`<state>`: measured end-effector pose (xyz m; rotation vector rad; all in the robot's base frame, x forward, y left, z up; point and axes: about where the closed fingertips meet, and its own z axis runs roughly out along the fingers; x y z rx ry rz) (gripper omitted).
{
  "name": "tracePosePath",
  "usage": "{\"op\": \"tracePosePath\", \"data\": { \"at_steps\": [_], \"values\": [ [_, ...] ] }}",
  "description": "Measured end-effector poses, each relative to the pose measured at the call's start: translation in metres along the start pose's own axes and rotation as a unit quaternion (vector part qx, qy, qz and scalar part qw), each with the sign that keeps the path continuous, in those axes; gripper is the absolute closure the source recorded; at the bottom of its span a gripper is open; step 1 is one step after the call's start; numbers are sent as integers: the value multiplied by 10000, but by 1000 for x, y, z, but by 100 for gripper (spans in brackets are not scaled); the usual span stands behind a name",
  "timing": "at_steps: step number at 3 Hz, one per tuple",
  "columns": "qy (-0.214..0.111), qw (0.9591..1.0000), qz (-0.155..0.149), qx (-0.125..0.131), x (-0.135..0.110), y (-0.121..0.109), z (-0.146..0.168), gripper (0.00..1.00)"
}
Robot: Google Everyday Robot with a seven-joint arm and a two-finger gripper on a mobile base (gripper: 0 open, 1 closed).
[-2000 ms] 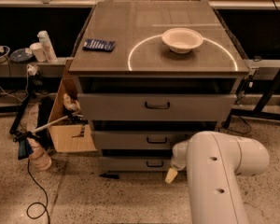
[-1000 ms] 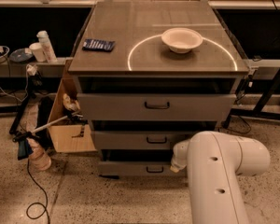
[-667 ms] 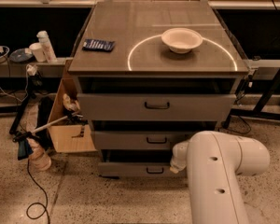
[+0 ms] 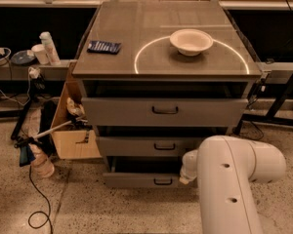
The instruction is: Open bottom drawer
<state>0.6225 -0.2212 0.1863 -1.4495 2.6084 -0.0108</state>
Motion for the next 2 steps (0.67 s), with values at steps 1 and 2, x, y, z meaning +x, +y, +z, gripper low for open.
{"op": "tracePosePath", "data": {
  "at_steps": [1,2],
  "values": [
    [19,10000,25,-1,5,3,-2,100],
    [37,10000,69,-35,15,13,-6,100]
  ]
}}
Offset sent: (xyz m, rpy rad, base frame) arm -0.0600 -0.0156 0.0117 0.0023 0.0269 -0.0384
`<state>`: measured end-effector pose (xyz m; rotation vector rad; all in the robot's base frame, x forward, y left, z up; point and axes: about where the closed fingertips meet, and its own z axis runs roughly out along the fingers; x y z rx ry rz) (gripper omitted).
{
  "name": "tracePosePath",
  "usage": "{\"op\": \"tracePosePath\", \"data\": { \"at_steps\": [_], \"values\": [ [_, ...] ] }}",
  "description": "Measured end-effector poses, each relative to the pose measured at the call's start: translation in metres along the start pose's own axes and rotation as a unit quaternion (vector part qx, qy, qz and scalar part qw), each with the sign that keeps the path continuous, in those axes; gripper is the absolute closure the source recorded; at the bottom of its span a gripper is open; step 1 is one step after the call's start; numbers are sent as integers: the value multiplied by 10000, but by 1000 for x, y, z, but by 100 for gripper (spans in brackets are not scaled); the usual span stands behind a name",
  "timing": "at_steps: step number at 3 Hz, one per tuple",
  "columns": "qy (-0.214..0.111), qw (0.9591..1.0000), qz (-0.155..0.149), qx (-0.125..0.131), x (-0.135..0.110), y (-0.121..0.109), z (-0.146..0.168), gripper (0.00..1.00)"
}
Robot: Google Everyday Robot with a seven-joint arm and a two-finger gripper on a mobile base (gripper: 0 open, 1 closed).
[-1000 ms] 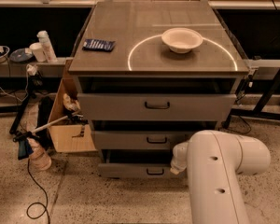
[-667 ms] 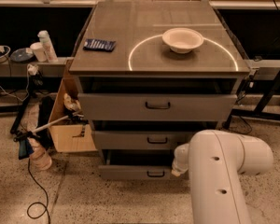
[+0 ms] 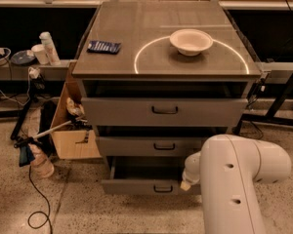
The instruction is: Open bottom drawer
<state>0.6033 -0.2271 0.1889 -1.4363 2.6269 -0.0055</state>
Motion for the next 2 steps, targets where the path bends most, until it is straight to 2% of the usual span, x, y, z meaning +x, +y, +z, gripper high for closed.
{"op": "tracePosePath", "data": {
  "at_steps": [1,2],
  "values": [
    [0,10000,0,0,0,0,0,100],
    [7,10000,36,-63,6,10,-1,100]
  ]
}}
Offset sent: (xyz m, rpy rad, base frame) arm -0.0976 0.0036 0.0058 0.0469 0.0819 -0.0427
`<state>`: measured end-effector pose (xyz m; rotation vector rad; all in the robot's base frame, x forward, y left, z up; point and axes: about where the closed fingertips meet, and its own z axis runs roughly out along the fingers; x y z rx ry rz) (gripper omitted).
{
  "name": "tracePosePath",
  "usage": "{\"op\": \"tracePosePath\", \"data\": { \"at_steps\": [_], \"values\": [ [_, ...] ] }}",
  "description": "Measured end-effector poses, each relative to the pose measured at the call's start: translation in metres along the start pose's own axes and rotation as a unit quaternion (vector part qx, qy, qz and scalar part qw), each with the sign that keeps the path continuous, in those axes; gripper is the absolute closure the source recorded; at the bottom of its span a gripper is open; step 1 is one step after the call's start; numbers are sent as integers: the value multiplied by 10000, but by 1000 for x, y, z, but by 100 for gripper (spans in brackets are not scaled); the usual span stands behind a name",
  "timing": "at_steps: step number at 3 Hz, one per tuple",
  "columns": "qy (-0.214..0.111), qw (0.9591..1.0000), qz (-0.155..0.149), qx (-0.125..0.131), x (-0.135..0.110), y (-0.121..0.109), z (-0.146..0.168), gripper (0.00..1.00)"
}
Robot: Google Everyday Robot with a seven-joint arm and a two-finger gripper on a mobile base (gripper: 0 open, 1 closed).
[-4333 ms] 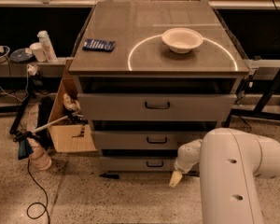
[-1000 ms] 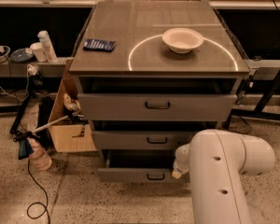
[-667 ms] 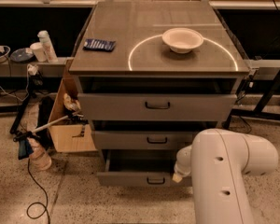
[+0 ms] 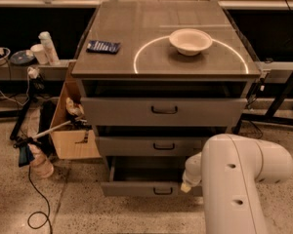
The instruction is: Open bottom drawer
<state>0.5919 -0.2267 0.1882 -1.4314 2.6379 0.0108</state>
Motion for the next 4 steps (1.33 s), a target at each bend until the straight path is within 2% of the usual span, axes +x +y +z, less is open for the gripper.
{"op": "tracePosePath", "data": {
  "at_steps": [4],
  "values": [
    [-48,9999,108,-16,10,12,-7,100]
  ]
}}
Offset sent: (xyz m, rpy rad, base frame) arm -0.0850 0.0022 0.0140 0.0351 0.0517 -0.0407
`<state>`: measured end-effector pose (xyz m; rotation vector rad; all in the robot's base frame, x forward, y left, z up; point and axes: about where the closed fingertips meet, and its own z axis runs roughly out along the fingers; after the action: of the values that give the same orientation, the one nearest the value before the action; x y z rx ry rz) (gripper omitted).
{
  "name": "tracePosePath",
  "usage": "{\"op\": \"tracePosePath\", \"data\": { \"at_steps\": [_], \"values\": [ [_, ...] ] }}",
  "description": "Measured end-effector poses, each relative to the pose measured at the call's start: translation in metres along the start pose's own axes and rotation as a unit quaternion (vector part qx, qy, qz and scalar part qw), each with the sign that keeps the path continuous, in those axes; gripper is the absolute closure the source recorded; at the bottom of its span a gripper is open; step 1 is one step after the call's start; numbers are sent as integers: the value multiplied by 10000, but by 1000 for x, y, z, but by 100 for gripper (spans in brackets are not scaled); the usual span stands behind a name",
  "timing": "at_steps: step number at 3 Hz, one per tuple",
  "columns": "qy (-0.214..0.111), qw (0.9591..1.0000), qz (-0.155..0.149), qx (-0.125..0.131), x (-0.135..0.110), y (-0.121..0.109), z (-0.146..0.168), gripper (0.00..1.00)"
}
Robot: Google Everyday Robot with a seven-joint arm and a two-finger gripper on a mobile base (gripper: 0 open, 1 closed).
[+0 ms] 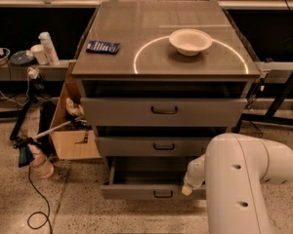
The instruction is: Open bottom drawer
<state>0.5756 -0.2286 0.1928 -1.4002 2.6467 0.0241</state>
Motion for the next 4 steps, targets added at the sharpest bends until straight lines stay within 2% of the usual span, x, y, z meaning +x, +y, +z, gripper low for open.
{"op": "tracePosePath", "data": {
  "at_steps": [2,3,4],
  "values": [
    [0,10000,0,-1,0,0,0,54],
    [0,10000,0,-1,0,0,0,23],
    [1,10000,0,-1,0,0,0,0]
  ]
}}
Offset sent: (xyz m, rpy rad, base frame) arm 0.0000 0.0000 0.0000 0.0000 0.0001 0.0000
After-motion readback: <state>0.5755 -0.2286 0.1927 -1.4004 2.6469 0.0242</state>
